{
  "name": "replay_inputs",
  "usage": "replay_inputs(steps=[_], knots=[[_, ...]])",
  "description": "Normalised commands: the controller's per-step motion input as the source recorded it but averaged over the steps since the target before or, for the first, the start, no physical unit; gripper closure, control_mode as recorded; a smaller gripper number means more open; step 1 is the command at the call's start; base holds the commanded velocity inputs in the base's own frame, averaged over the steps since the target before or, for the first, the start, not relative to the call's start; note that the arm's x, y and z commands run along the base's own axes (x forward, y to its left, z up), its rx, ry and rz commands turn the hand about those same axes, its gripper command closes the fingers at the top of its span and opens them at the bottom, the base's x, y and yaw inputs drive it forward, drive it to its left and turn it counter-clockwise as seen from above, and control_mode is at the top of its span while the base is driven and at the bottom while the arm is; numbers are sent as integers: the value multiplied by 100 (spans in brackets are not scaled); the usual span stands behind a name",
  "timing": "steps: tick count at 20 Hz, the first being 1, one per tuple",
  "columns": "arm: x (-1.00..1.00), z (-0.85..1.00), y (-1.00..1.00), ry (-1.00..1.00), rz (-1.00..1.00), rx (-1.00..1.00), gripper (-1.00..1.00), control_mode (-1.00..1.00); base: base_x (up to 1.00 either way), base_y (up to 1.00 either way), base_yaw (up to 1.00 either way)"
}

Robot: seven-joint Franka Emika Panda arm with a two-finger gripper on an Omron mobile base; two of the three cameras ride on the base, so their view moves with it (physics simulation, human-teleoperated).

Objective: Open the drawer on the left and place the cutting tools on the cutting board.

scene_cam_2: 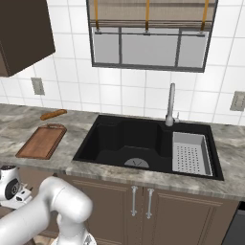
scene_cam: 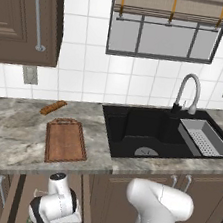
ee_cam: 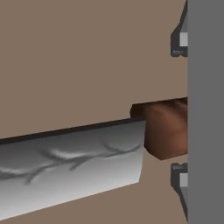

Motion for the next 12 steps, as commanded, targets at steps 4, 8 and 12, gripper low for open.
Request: replay_inputs(steps=[4, 8, 12], knots=[[2, -20, 0, 0, -2, 0, -100, -100, 0, 0, 0], [0, -21, 1, 0, -1, 0, -100, -100, 0, 0, 0], [-8, -14, 11, 0, 0, 0, 100, -100, 0, 0, 0]])
